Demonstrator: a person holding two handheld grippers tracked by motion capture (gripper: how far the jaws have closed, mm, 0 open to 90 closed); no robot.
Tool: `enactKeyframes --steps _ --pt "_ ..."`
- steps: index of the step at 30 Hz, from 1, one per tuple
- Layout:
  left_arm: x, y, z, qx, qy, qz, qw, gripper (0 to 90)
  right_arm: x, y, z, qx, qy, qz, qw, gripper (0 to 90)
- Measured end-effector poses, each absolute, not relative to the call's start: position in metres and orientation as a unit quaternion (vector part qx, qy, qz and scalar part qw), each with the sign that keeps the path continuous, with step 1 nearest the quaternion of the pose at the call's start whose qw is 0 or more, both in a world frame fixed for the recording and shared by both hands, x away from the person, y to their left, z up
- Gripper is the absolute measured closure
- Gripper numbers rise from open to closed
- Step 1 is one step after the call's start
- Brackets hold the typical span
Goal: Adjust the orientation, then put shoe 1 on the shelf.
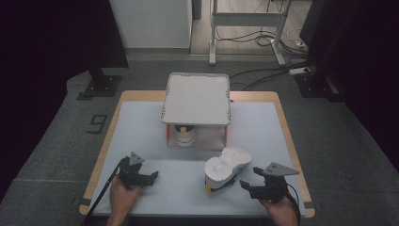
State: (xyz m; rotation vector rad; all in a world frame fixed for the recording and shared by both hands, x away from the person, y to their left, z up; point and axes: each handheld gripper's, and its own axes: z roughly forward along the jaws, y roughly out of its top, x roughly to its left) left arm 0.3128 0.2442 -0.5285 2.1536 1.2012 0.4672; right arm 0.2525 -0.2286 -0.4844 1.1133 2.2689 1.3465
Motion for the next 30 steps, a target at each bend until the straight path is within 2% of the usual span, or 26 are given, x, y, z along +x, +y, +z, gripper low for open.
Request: enactKeyframes --steps 8,25,30 --pt "0.312 0.244 -0.528 0.816 0.454 0.177 0.311 1.9 0.251 -0.21 -0.472 0.358 0.784 0.494 0.116 34.5" --pt "0.312 0.244 -0.528 0.816 0.452 0.177 0.313 3.1 0.285 -0.172 -0.472 0.347 0.801 0.474 0.117 34.7" --pt "0.311 0.244 -0.528 0.817 0.449 0.177 0.314 4.3 0.291 -0.16 -0.47 0.337 0.805 0.473 0.119 31.3"
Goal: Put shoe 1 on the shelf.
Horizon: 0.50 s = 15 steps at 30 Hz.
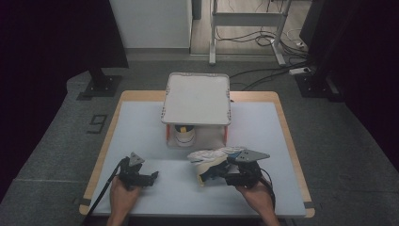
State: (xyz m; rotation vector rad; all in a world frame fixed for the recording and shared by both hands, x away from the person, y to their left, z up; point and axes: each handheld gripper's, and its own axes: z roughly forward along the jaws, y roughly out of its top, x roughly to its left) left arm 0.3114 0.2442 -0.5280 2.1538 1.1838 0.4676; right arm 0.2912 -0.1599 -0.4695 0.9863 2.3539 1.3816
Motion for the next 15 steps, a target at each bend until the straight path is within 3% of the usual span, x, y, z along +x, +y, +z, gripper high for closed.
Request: enactKeyframes --steps 5,15 --pt "0.311 0.244 -0.528 0.818 0.447 0.177 0.315 4.8 0.282 -0.164 -0.47 0.338 0.808 0.466 0.123 28.0" --pt "0.311 0.244 -0.528 0.818 0.447 0.177 0.315 5.0 0.278 -0.165 -0.493 0.345 0.811 0.46 0.106 31.2"
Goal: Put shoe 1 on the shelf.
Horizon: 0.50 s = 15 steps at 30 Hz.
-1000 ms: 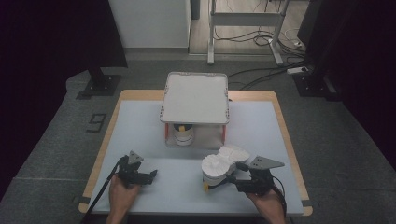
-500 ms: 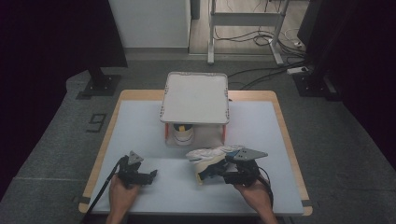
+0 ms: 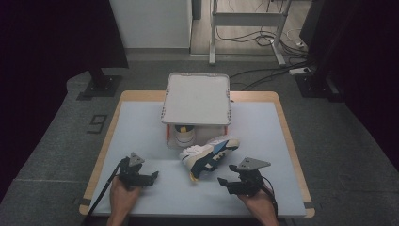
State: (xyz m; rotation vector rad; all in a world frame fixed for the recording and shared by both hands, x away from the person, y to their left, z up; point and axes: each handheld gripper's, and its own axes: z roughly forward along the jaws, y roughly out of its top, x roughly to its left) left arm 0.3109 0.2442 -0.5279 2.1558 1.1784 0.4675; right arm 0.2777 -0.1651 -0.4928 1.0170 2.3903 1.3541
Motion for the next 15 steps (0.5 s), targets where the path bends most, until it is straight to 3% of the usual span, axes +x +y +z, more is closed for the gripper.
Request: enactKeyframes --steps 10,13,15 --pt "0.311 0.244 -0.528 0.818 0.447 0.178 0.316 5.4 0.292 -0.134 -0.511 0.362 0.804 0.447 0.147 33.1" --pt "0.311 0.244 -0.528 0.818 0.447 0.178 0.316 5.5 0.294 -0.126 -0.515 0.378 0.799 0.431 0.183 43.9" --pt "0.311 0.244 -0.528 0.818 0.447 0.178 0.316 5.6 0.296 -0.126 -0.517 0.386 0.793 0.434 0.184 59.0"
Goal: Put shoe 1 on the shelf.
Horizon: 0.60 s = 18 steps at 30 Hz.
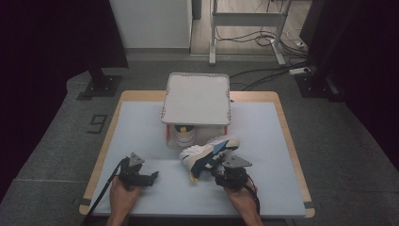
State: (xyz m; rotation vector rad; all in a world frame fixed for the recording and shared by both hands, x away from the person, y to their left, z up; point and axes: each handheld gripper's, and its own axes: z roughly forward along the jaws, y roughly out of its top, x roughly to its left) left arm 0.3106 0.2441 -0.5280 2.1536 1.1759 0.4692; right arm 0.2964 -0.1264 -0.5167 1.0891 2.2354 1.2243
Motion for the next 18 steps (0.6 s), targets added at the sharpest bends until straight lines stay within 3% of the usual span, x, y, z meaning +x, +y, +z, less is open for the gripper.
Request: enactKeyframes --steps 5,18 --pt "0.311 0.244 -0.528 0.818 0.447 0.178 0.316 5.6 0.29 -0.128 -0.509 0.391 0.784 0.43 0.218 72.0" --pt "0.311 0.244 -0.528 0.818 0.447 0.176 0.316 5.5 0.283 -0.171 -0.451 0.384 0.783 0.436 0.222 82.1"
